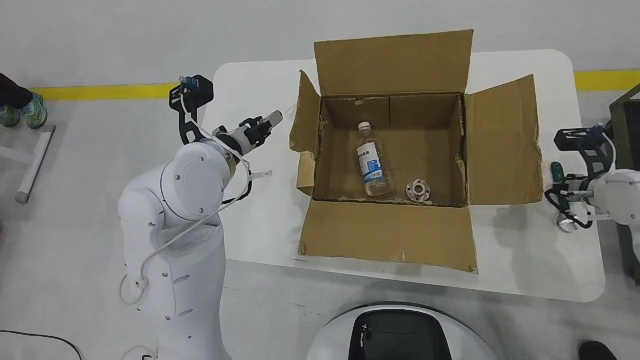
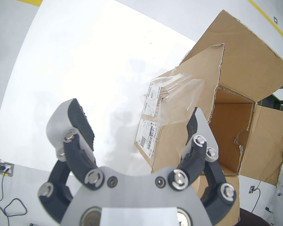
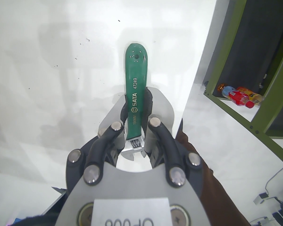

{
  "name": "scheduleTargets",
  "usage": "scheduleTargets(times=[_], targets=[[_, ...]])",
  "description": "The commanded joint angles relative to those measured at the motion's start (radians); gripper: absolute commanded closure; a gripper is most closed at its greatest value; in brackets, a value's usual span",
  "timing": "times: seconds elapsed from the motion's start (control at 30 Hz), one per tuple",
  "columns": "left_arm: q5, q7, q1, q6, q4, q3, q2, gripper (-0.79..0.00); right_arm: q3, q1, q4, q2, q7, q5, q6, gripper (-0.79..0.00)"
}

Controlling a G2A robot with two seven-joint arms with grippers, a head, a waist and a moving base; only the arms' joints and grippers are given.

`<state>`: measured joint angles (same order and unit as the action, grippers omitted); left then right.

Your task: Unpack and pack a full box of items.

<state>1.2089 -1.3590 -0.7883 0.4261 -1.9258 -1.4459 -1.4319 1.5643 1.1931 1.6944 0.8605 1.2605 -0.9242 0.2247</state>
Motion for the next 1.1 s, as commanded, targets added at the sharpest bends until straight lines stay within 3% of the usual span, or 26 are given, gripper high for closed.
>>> scheduleTargets(times=[0.0, 0.2, 0.4, 0.57, 0.7, 0.9, 1.07], targets=[[0.000, 0.000, 0.000, 0.000, 0.000, 0.000, 0.000, -0.785, 0.015, -0.007, 0.013, 0.000, -0.001, 0.020, 0.004, 0.000], [0.000, 0.000, 0.000, 0.000, 0.000, 0.000, 0.000, -0.785, 0.131, -0.049, 0.105, -0.005, 0.003, 0.121, 0.022, 0.000], [0.000, 0.000, 0.000, 0.000, 0.000, 0.000, 0.000, -0.785, 0.307, -0.162, 0.234, -0.011, 0.015, 0.384, 0.028, 0.000], [0.000, 0.000, 0.000, 0.000, 0.000, 0.000, 0.000, -0.785, 0.318, -0.268, 0.301, -0.015, 0.016, 0.585, 0.017, 0.000], [0.000, 0.000, 0.000, 0.000, 0.000, 0.000, 0.000, -0.785, 0.217, -0.335, 0.311, -0.015, 0.006, 0.685, 0.003, 0.000], [0.000, 0.000, 0.000, 0.000, 0.000, 0.000, 0.000, -0.785, -0.058, -0.417, 0.275, 0.000, -0.068, 0.705, 0.040, 0.000], [0.000, 0.000, 0.000, 0.000, 0.000, 0.000, 0.000, -0.785, -0.314, -0.489, 0.162, 0.027, -0.130, 0.618, 0.110, 0.000]])
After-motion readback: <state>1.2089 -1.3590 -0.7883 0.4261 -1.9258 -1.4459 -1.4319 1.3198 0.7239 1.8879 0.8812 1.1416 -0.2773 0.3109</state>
